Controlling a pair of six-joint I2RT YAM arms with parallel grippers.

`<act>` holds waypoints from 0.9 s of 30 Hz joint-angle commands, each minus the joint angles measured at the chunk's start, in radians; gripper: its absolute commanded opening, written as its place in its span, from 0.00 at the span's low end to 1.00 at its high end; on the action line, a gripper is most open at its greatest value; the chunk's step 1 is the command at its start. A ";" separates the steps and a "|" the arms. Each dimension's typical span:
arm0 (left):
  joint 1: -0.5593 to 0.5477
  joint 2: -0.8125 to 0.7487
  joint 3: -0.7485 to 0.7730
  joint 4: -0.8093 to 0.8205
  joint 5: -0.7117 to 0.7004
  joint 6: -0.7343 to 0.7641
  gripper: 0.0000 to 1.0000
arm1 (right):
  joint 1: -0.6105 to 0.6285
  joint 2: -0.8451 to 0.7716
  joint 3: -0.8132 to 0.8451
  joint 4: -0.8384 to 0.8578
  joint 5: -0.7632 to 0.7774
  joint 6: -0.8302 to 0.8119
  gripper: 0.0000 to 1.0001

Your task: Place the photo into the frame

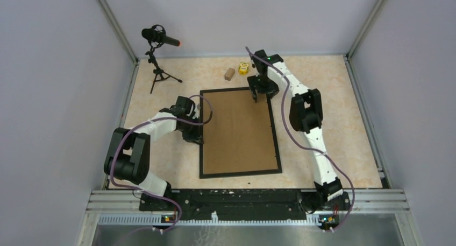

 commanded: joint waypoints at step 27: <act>-0.989 -0.309 -0.197 0.175 -0.188 -1.092 0.82 | -0.097 -0.669 -1.149 0.748 -0.186 0.208 0.57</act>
